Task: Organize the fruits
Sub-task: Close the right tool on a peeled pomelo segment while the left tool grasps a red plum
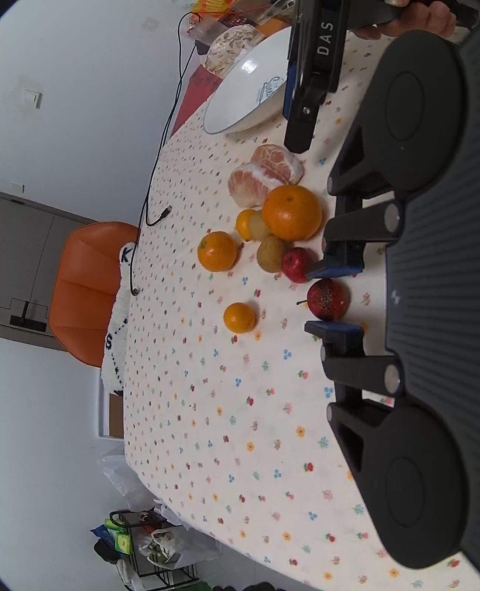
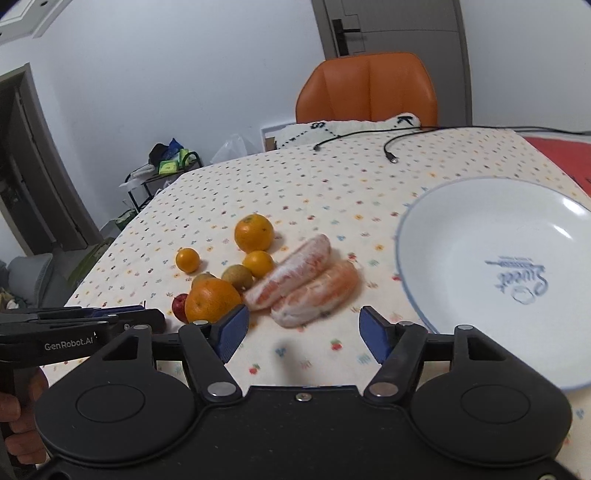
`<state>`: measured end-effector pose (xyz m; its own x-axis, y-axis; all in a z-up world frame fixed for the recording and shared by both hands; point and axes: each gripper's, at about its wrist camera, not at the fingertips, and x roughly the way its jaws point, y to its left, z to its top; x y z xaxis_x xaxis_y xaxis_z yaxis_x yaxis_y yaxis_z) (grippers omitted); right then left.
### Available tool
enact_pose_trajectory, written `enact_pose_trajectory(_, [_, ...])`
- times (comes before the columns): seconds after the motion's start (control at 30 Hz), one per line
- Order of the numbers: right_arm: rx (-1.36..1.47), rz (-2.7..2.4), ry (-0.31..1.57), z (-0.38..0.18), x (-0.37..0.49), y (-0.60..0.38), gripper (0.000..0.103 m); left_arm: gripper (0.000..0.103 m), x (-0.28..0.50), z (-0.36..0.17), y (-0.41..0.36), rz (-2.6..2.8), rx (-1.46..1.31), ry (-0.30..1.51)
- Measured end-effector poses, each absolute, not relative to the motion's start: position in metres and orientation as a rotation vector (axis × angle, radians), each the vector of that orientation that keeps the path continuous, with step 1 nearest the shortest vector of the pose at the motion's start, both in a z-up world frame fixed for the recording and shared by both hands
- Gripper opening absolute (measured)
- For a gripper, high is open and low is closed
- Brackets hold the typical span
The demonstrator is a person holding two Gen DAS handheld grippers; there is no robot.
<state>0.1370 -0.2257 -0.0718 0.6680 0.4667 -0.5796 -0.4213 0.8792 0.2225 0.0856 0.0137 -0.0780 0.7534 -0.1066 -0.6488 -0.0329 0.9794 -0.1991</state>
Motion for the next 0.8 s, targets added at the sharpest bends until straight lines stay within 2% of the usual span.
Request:
enact_pose_trajectory(0.23, [0.022, 0.495, 0.679, -0.076, 0.142, -0.207, 0.065, 0.022, 0.090, -0.077, 0.027, -0.027, -0.234, 0.706])
enact_pose_trajectory(0.37, [0.003, 0.473, 0.671, -0.079, 0.145, -0.203, 0.056, 0.022, 0.091, -0.077, 0.034, -0.016, -0.239, 0.704])
enact_pose_trajectory(0.8, [-0.066, 0.441, 0.652, -0.082, 0.151, -0.193, 0.055, 0.023, 0.087, -0.075, 0.039, -0.006, -0.246, 0.690])
